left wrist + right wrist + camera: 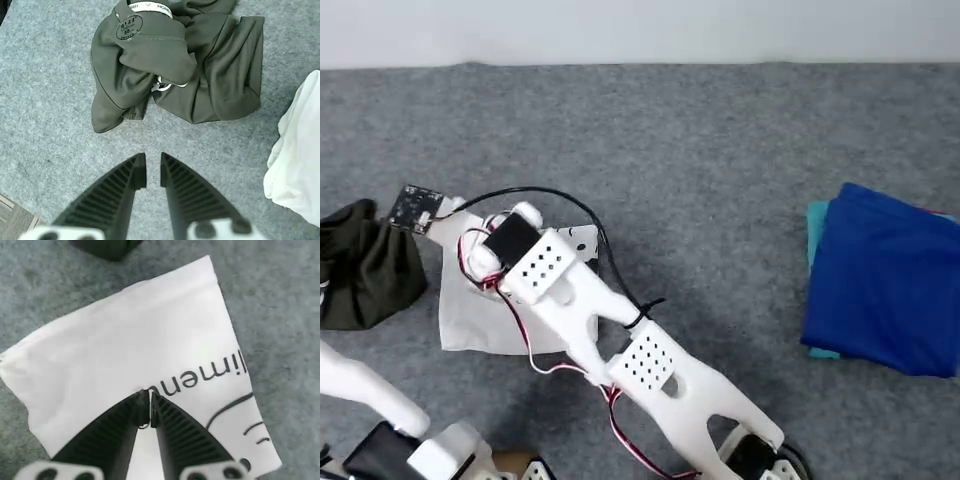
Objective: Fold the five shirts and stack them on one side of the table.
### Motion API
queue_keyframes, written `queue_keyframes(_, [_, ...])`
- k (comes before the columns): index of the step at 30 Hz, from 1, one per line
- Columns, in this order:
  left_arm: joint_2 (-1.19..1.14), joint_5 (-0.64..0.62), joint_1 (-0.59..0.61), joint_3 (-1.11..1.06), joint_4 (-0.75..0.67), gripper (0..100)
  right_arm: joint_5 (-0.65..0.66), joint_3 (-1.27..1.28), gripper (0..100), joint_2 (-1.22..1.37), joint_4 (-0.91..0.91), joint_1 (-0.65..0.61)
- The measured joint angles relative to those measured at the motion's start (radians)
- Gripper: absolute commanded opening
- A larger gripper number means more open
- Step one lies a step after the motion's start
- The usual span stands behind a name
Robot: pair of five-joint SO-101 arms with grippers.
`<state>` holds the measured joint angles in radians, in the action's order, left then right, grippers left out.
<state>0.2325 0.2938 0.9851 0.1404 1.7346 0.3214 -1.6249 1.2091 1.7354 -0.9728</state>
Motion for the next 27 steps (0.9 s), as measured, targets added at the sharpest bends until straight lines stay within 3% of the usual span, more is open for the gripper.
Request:
queue_keyframes(6, [0.0,0.0,-0.006,0.0,0.0,6,0.0,0.0,2.1,0.095,-0.023,0.117])
queue_keyframes(10, [0.0,0.0,-0.009,0.0,0.0,6,-0.04,0.0,16.3,0.095,0.017,0.239])
queue_keyframes(14, [0.0,0.0,-0.012,0.0,0.0,6,-0.21,0.031,28.8,0.046,0.021,0.256])
queue_keyframes(19, [0.0,0.0,-0.012,0.0,0.0,6,-0.397,0.184,29.3,-0.121,0.021,0.238])
queue_keyframes(27, [0.0,0.0,-0.012,0.0,0.0,6,-0.626,0.64,29.2,-0.42,0.021,0.175])
